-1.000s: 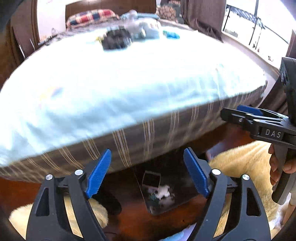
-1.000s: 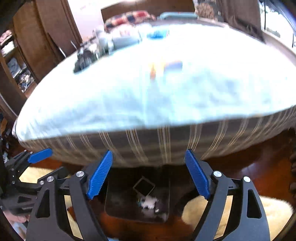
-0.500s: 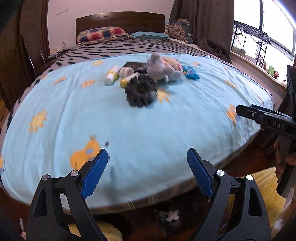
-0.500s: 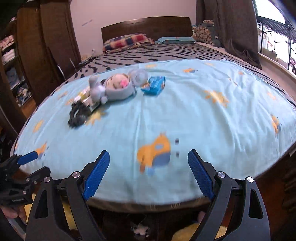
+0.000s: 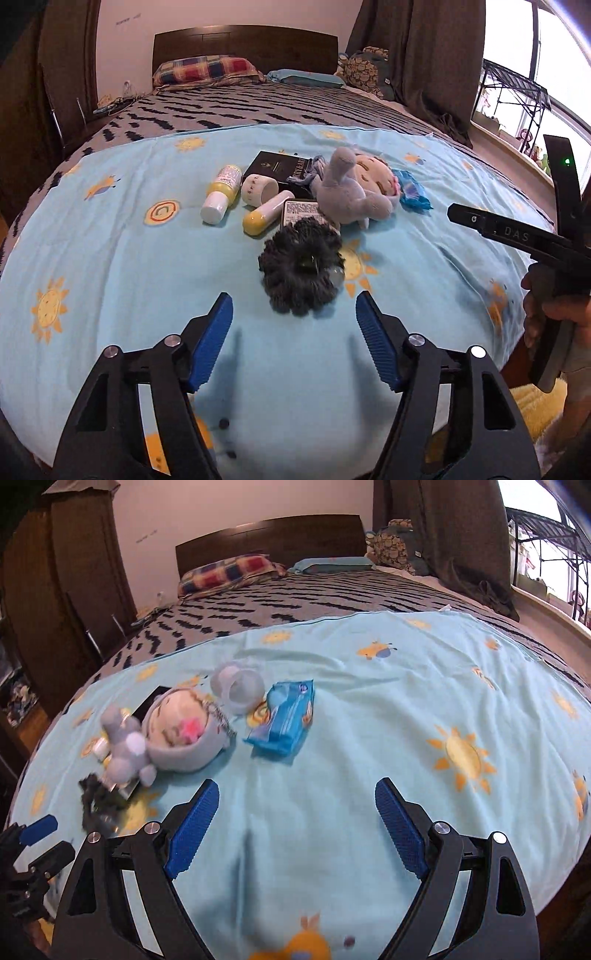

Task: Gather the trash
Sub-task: 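Raise both open tools back over the bed items, then grasp the blue snack wrapper with the right tool while the left tool grasps the black scrunchie, then lower both held items into the bin and open both tools, then raise both open tools back over the bed items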

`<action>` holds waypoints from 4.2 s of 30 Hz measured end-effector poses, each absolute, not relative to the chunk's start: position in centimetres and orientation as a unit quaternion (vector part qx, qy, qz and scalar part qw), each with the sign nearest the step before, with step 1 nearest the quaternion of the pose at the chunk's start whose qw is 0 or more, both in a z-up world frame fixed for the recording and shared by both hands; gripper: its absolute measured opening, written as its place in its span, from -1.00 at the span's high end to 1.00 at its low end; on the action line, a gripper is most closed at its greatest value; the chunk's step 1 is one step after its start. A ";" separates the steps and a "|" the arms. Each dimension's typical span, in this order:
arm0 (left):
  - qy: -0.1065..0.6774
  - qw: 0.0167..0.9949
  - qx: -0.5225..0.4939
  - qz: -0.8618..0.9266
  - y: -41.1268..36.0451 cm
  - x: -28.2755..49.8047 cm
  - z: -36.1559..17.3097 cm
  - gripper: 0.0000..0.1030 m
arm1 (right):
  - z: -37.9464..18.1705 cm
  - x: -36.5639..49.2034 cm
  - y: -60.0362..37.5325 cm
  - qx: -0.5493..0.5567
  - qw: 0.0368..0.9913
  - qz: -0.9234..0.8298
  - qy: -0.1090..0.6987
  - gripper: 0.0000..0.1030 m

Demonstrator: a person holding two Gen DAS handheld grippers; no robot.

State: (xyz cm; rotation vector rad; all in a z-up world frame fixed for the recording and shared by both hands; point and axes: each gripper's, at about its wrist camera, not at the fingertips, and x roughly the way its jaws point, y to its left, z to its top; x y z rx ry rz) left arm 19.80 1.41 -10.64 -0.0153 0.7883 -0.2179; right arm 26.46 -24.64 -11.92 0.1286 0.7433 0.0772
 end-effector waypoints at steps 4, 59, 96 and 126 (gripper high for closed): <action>0.394 0.913 -0.019 -0.107 1.6 21.5 -11.2 -0.12 | -12.0 28.8 -24.5 0.070 0.927 0.039 0.366 -0.68; 0.396 0.901 -0.003 -0.177 -2.3 6.2 -12.6 0.77 | -14.2 8.4 -21.7 0.054 0.909 0.128 0.392 0.27; 0.565 0.805 0.005 -0.180 -2.8 3.7 -29.7 0.70 | -30.8 5.8 -19.9 0.055 0.806 0.115 0.578 0.23; 0.458 0.879 0.018 -0.131 -0.5 4.0 -18.8 -0.71 | -18.8 7.1 -24.5 0.098 0.881 0.095 0.452 -0.69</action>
